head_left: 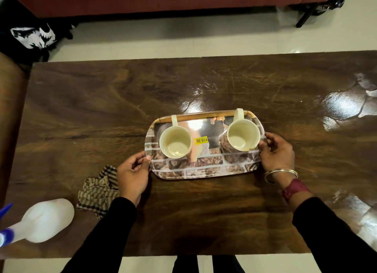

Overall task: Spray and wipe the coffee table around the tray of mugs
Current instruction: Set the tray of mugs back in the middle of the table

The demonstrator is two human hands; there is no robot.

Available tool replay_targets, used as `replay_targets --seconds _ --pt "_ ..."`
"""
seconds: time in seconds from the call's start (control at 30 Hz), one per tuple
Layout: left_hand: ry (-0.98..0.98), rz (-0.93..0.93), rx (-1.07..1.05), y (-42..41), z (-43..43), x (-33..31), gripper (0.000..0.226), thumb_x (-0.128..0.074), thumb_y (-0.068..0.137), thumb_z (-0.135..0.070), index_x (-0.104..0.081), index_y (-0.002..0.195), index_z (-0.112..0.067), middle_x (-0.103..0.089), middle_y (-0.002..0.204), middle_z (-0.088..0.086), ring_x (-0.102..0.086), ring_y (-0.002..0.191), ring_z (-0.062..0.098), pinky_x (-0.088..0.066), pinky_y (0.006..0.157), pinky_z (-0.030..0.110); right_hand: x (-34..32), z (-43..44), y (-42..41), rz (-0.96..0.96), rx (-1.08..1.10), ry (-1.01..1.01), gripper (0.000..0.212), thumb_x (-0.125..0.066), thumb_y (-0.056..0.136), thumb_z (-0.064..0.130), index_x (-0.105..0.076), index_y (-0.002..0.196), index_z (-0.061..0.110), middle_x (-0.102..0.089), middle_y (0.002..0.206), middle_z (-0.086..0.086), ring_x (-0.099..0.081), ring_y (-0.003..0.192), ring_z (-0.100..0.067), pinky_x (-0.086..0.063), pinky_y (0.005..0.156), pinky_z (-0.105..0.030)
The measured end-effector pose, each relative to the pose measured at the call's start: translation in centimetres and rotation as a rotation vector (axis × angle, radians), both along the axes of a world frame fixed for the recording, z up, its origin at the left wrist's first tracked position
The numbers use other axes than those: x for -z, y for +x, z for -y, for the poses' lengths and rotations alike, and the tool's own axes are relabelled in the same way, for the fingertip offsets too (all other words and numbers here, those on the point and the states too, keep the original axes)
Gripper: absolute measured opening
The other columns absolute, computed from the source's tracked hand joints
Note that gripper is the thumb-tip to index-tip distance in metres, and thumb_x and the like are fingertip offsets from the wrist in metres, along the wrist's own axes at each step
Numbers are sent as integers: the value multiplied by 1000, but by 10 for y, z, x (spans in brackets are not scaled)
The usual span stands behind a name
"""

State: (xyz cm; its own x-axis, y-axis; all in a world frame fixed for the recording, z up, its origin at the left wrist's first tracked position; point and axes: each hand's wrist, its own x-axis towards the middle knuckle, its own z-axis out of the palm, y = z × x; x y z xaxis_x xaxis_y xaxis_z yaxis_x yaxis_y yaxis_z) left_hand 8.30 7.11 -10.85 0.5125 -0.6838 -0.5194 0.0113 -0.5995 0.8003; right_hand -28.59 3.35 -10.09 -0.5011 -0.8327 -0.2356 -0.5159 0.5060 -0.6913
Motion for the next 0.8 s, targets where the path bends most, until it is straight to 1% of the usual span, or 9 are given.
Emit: replay_targets --seconds 0.1,0.23,0.4,0.6,0.63,0.67,0.73,0.77,0.8 --pt "-6 15 15 -2 1 0 22 -72 93 -11 -73 115 -16 -76 98 2 -73 94 17 -59 91 34 1 -1 -1 4 10 0 32 -73 95 10 -72 126 8 -68 93 -3 -63 79 -21 -47 81 -25" --pt "-30 47 16 0 0 1 23 -72 93 -12 -73 116 -15 -76 97 -1 -72 91 14 -58 91 32 0 -1 3 -17 9 -9 31 -73 95 9 -72 126 8 -68 92 -1 -62 80 -20 -49 81 -28" --pt "-35 46 0 -3 2 1 25 -70 96 -12 -71 121 -11 -76 98 0 -72 90 14 -59 87 29 0 -2 4 -17 31 10 31 -71 96 12 -72 127 9 -67 93 -1 -61 80 -16 -46 80 -22" --pt "-35 52 15 -2 -1 3 26 -70 95 -13 -72 121 -12 -77 100 0 -73 93 15 -59 90 32 -2 -4 5 -42 29 23 31 -70 96 12 -72 127 10 -67 92 -1 -60 79 -16 -42 75 -15" --pt "-36 57 16 -3 -1 3 26 -70 95 -13 -72 121 -12 -76 99 -2 -73 93 14 -58 90 31 -2 -4 5 -45 30 24 31 -70 96 12 -72 127 10 -67 91 -1 -60 79 -17 -42 75 -16" --pt "-33 64 15 -4 0 2 26 -70 95 -13 -72 121 -13 -76 99 -3 -73 93 13 -58 90 30 -1 -5 4 -46 30 27 31 -70 96 12 -72 127 10 -67 91 -1 -60 78 -17 -45 76 -19" --pt "-31 69 14 -4 0 3 27 -71 95 -14 -72 122 -13 -75 100 -5 -73 96 13 -58 91 29 1 -6 5 -48 31 28 31 -70 96 11 -73 126 9 -68 90 -1 -61 77 -17 -54 80 -30" --pt "-31 71 15 -4 1 2 27 -71 95 -14 -72 122 -13 -75 101 -5 -72 97 14 -58 91 30 0 -7 5 -50 29 27 31 -70 96 11 -73 126 9 -68 90 -1 -61 77 -18 -55 82 -32" --pt "-28 73 16 -4 1 2 27 -71 95 -14 -72 122 -13 -75 101 -4 -72 98 14 -57 92 30 0 -7 4 -54 27 27 31 -70 96 11 -72 126 9 -68 90 -1 -61 77 -18 -54 82 -31"
